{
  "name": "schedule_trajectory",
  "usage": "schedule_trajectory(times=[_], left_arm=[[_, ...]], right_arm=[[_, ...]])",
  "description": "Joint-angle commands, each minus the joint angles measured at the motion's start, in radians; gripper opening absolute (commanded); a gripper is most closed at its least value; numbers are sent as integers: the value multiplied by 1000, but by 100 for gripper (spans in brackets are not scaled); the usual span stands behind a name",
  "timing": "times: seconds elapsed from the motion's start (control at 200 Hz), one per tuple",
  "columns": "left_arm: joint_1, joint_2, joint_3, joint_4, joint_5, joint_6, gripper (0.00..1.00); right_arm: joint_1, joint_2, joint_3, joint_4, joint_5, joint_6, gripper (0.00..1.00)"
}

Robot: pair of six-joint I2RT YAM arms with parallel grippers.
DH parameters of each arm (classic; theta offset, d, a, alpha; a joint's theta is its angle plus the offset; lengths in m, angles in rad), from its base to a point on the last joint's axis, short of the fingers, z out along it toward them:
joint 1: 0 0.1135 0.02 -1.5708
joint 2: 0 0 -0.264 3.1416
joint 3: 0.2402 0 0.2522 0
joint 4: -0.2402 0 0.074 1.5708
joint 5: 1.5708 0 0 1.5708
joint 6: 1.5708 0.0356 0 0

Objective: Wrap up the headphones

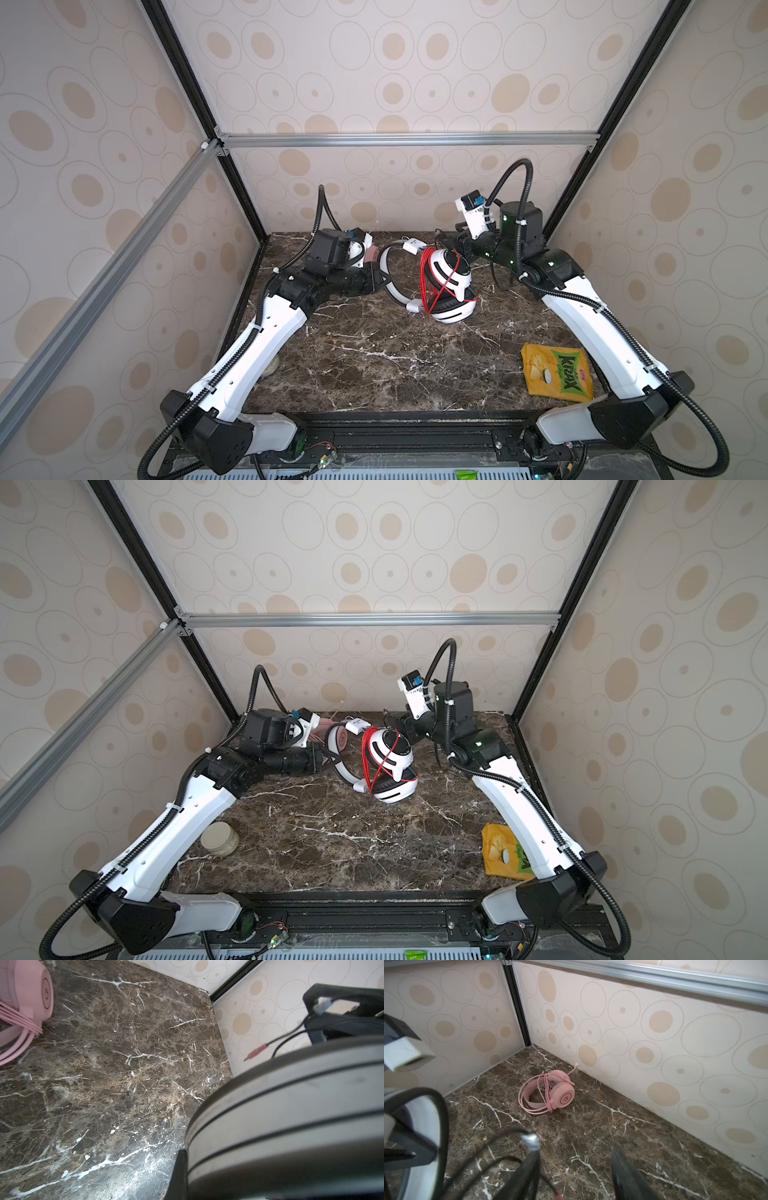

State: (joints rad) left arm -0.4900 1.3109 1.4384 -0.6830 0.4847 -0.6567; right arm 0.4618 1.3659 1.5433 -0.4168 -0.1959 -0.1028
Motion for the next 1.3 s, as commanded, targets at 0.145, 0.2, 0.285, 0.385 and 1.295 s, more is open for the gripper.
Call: schedule_trajectory(times=[0.145,0.2,0.285,0.385,1.295], left_arm=[[0,-17,57,-35,-8,71,0],[0,-15,60,-42,-39,78,0],[0,-17,61,-48,-52,80,0],[1,-17,63,-65,-81,84,0],[0,27,236,-160,-443,-91,0]], right_arm=[[5,-177,-127,130,-319,-171,69],[5,-204,-157,147,-300,-170,69],[4,-253,-192,177,-279,-154,71],[0,-307,-225,206,-333,-129,72],[11,-200,-145,77,-395,928,53]])
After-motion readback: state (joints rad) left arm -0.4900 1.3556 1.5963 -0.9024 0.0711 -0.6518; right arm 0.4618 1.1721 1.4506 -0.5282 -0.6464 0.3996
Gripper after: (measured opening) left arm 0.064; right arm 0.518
